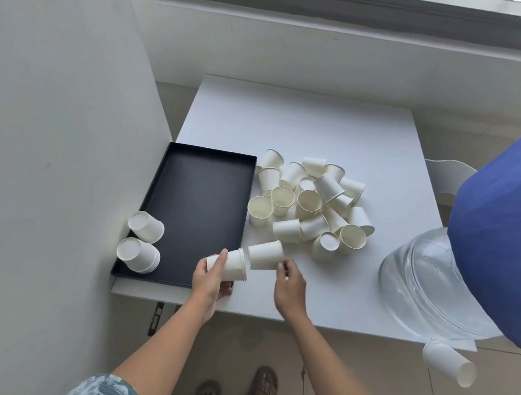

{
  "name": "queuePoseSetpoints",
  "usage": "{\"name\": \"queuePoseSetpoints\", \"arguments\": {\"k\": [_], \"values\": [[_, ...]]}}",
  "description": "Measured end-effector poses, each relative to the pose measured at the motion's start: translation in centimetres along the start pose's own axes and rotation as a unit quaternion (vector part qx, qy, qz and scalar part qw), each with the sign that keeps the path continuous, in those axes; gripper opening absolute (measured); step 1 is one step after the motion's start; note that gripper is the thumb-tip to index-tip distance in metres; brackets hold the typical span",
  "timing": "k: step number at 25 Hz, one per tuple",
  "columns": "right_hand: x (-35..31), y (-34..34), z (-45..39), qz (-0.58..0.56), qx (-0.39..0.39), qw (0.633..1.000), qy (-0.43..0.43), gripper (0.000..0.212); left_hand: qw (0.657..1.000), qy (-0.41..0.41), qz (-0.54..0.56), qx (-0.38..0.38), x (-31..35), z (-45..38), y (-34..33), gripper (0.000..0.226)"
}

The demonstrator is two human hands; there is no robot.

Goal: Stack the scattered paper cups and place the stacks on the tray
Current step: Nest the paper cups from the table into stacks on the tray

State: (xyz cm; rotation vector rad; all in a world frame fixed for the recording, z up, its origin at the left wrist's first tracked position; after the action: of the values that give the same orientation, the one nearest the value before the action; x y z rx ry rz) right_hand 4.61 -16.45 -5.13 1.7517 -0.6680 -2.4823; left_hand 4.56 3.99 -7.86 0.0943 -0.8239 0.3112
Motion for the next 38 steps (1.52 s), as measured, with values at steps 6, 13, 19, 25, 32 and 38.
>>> {"name": "queuePoseSetpoints", "arguments": {"k": [6, 13, 19, 25, 32, 38], "values": [[-2.0, -3.6, 2.4, -0.013, -0.094, 0.994, 0.062, 0.024, 1.000, -0.005, 0.007, 0.003, 0.6, 0.0, -0.4, 0.038], [-2.2, -4.2, 1.8, -0.083, -0.240, 0.967, 0.016, 0.025, 0.998, 0.028, 0.043, -0.023, 0.1, 0.5, -1.6, 0.031], [-2.4, 0.6, -2.5, -0.043, -0.077, 0.996, 0.032, 0.012, 0.998, 0.026, 0.043, -0.023, 1.3, 0.1, -2.0, 0.032], [-0.3, 10.8, -7.8, 0.253, 0.182, 0.950, 0.018, 0.042, 0.998, 0.032, 0.050, -0.008, 1.5, -0.6, -1.5, 0.033], [1.8, 12.7, -11.2, 0.627, 0.036, 0.777, 0.035, 0.035, 0.998, 0.037, 0.049, -0.004, 0.9, -0.5, -1.5, 0.033], [2.9, 13.0, -8.9, 0.569, 0.105, 0.815, 0.029, 0.030, 0.998, 0.035, 0.049, 0.003, 1.1, -0.7, -1.1, 0.034]]}}
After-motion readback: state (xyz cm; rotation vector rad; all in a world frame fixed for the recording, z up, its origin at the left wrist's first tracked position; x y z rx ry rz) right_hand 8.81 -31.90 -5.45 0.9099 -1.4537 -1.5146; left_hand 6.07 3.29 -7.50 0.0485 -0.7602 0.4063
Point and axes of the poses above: each hand's wrist, its own z-axis away from the middle knuckle, its own y-axis out of the back of the hand, x = y × z, the point moved 7 cm from there along -z, towards the middle knuckle, and after that the axes turned 5 degrees about -z, right-handed, at the moved point
